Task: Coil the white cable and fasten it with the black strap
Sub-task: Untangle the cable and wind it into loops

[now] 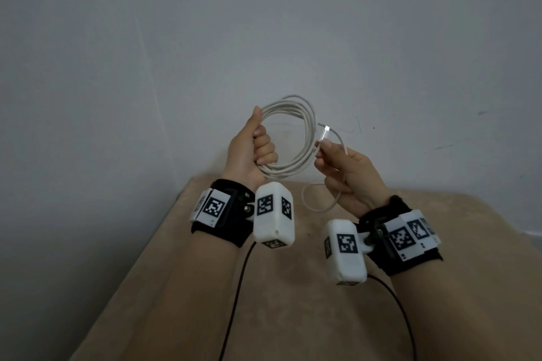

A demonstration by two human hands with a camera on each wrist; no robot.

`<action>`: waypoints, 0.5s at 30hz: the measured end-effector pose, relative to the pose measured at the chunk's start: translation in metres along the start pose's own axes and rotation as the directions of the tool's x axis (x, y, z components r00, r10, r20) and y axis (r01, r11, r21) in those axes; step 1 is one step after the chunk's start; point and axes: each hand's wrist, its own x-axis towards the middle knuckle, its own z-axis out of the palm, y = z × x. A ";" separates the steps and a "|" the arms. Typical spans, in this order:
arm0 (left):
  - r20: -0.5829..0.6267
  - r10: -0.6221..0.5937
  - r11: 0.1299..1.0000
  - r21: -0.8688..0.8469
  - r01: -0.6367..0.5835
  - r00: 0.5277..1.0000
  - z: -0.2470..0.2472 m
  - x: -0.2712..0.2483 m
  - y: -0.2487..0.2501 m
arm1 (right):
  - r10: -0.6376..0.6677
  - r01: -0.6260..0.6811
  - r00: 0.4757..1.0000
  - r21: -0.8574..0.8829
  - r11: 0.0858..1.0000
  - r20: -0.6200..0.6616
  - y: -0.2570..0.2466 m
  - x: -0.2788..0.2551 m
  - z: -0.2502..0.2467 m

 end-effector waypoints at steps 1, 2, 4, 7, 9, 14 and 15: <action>0.003 -0.005 1.000 0.009 0.005 1.000 0.002 0.000 -0.003 | -0.009 0.010 1.000 0.007 1.000 -0.020 0.001 0.001 0.000; 0.004 -0.009 1.000 0.016 0.009 1.000 0.004 -0.001 -0.005 | -0.020 0.021 0.999 0.014 1.000 -0.043 0.001 0.002 -0.001; 0.002 -0.007 1.000 0.024 0.007 1.000 0.006 0.000 -0.008 | -0.042 0.044 0.996 0.025 0.999 -0.077 0.002 0.004 -0.002; 0.000 -0.003 1.000 0.000 0.003 1.000 0.008 0.000 -0.011 | -0.023 0.024 0.998 0.013 1.000 -0.064 0.004 0.005 0.000; -0.006 0.006 1.000 -0.024 -0.006 1.000 0.009 0.000 -0.012 | 0.040 -0.040 0.997 -0.003 0.999 -0.063 0.004 0.004 0.004; 0.004 0.011 0.996 -0.085 -0.010 1.000 0.011 0.000 -0.017 | 0.093 -0.098 0.995 0.143 0.985 0.041 0.002 0.000 0.009; 0.009 0.004 0.995 -0.097 -0.003 1.000 0.011 0.000 -0.018 | 0.100 -0.110 0.993 0.177 0.978 0.063 0.002 0.000 0.009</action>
